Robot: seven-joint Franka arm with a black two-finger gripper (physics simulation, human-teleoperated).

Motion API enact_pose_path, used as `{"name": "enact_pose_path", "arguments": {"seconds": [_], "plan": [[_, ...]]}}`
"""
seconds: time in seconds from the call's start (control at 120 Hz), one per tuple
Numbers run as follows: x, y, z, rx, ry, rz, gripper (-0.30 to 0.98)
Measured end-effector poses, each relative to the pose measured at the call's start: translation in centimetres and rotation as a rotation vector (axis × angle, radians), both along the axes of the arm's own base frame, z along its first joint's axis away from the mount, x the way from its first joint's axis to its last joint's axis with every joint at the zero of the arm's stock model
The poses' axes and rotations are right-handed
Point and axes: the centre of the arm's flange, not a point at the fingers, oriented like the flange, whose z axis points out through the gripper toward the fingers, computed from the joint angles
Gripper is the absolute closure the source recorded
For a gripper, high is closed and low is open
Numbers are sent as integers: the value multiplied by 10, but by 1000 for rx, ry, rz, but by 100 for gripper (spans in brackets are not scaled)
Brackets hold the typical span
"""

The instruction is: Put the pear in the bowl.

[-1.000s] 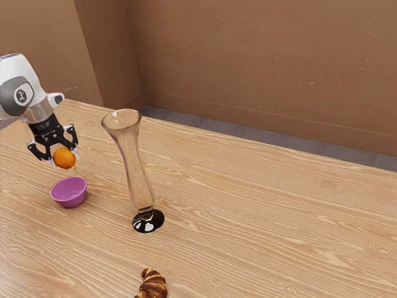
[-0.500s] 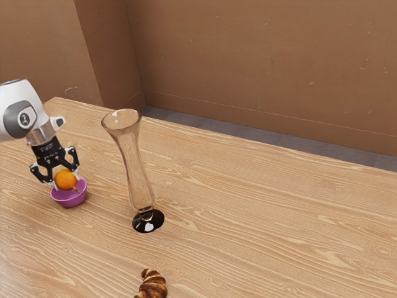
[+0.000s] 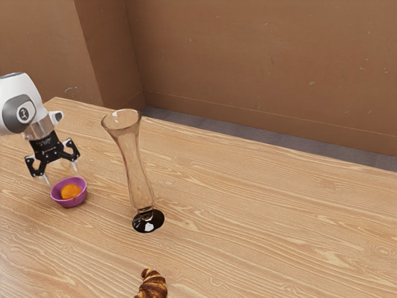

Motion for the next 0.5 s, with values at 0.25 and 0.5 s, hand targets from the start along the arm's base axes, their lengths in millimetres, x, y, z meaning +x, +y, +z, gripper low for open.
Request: {"name": "enact_pose_path", "arguments": {"seconds": [0.25, 0.5], "plan": [[28, -201, 260, 177, -179, -236, 1], [9, -205, 275, 106, -129, -528, 0]]}}
